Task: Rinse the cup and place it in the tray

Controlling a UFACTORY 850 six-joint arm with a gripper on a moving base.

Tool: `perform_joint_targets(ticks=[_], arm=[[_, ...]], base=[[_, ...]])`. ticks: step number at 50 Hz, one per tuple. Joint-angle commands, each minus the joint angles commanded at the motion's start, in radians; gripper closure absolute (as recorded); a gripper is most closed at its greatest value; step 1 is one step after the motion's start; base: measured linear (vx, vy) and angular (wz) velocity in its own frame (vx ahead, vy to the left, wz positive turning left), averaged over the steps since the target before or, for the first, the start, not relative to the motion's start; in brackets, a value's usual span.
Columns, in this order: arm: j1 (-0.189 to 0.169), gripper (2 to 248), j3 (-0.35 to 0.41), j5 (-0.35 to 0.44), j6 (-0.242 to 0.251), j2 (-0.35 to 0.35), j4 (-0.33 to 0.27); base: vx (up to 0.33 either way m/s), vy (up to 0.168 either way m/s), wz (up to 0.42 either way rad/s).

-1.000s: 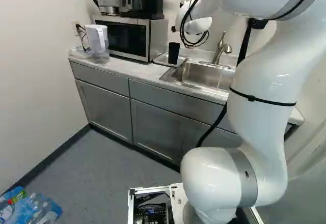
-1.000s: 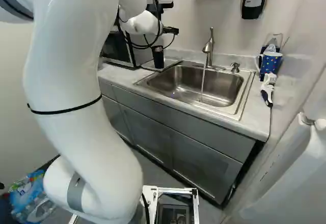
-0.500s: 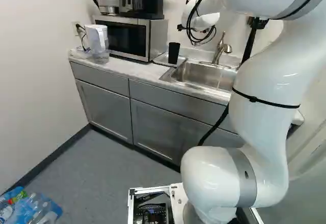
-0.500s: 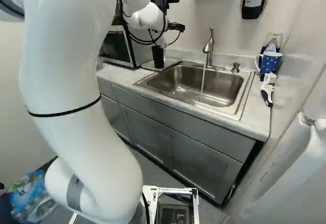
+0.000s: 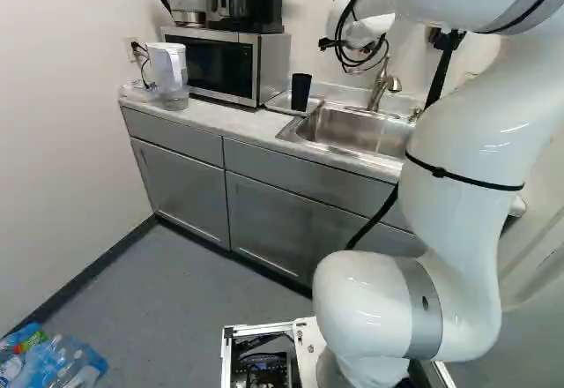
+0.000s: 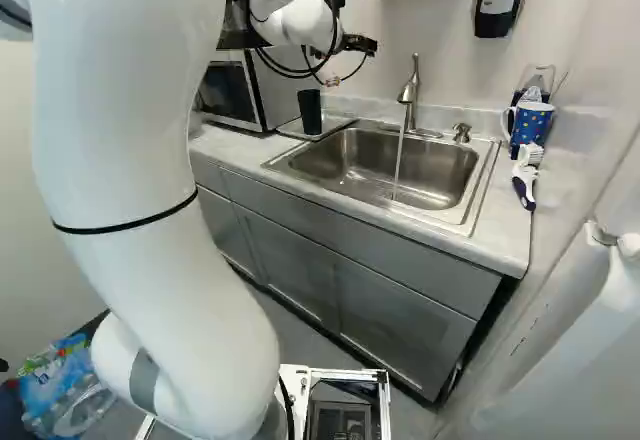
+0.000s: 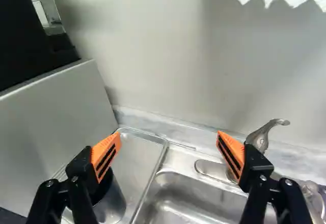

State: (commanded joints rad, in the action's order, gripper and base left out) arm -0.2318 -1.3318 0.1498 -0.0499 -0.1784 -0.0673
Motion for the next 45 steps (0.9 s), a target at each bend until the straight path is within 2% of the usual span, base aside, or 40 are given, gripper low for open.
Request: perform_joint_targets(ticks=[27, 45], arm=[[-0.061, 3, -0.060, -0.008, 0.000, -0.021, -0.002], [-0.088, 3, -0.092, -0.008, 0.000, -0.050, -0.002]], base=[[0.000, 0.000, 0.000], [0.000, 0.000, 0.000]])
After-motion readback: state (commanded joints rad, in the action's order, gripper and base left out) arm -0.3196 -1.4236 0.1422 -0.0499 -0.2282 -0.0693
